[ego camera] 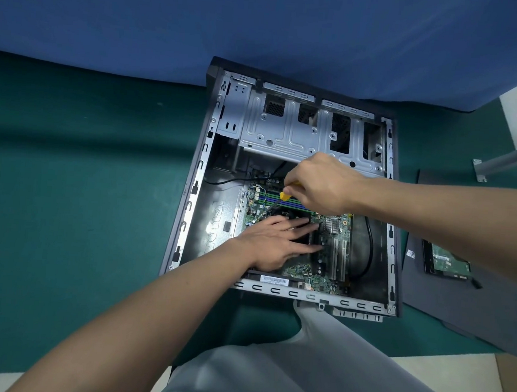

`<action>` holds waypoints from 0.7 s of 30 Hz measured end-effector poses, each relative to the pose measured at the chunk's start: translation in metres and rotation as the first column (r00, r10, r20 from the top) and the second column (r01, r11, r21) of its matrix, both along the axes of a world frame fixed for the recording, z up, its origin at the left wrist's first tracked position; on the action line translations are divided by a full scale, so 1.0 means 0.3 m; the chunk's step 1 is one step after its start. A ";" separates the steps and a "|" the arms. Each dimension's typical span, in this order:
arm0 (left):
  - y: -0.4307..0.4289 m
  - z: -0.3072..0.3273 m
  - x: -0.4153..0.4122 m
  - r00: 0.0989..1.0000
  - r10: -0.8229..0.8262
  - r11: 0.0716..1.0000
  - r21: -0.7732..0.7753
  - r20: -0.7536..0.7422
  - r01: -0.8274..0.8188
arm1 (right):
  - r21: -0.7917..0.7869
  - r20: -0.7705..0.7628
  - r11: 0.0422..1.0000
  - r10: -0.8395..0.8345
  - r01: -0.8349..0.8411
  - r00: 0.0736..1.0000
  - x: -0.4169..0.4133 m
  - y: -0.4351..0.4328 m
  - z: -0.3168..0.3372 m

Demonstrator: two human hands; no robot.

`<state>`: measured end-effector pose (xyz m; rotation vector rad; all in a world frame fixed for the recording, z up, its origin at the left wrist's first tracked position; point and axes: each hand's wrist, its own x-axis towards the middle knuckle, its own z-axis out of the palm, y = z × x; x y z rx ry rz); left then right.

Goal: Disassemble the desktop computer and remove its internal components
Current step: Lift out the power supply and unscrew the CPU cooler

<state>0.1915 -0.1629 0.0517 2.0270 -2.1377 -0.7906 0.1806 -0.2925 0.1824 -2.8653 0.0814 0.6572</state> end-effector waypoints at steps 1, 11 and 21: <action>-0.001 -0.001 0.000 1.000 -0.001 1.000 -0.001 0.004 0.001 | -0.010 0.009 1.000 0.029 -0.029 1.000 -0.002 0.005 0.003; -0.005 -0.010 -0.003 1.000 -0.007 1.000 -0.001 0.018 0.007 | -0.006 -0.113 0.989 -0.151 0.151 0.982 0.025 0.048 -0.031; -0.006 -0.010 0.001 1.000 -0.008 1.000 0.005 0.020 0.008 | -0.025 -0.135 0.992 -0.123 0.121 0.983 0.026 0.061 -0.026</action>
